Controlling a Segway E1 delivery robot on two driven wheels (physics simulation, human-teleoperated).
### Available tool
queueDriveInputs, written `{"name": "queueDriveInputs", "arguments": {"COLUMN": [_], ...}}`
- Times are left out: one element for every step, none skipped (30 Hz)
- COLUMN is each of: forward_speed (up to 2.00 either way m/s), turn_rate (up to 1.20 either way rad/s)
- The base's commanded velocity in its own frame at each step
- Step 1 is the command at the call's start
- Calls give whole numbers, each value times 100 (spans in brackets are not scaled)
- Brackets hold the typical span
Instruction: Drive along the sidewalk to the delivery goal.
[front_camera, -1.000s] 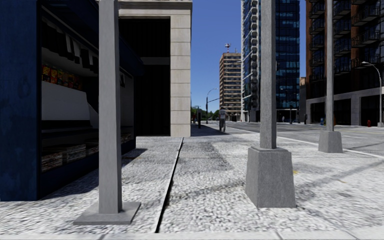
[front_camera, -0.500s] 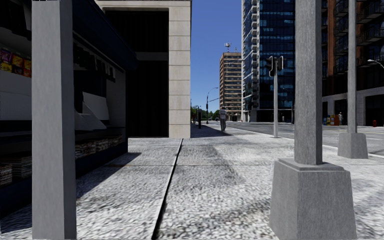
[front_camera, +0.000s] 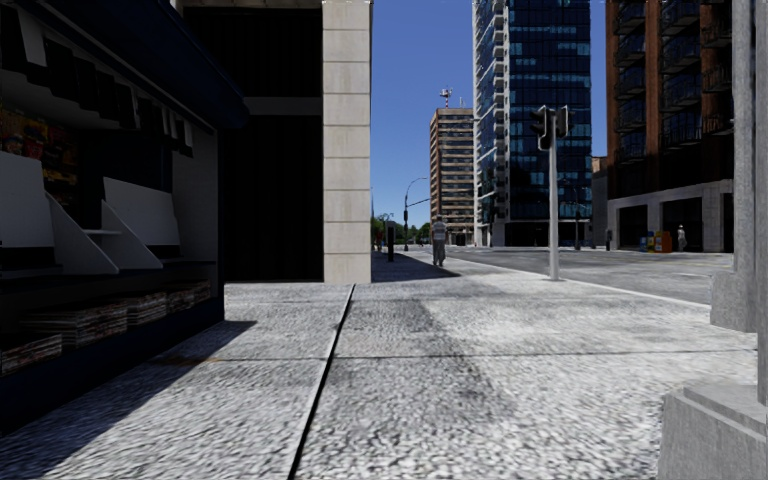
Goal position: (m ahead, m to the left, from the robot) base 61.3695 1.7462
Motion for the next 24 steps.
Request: {"name": "queueDriveInputs", "arguments": {"forward_speed": [129,129,129,129,129,129,129,129,129,129,129,129,129,129,129,129,129,129,129,129,129,129,130,130], "turn_rate": [0,0,0,0,0,0,0,0,0,0,0,0,0,0,0,0,0,0,0,0,0,0,0,0]}}
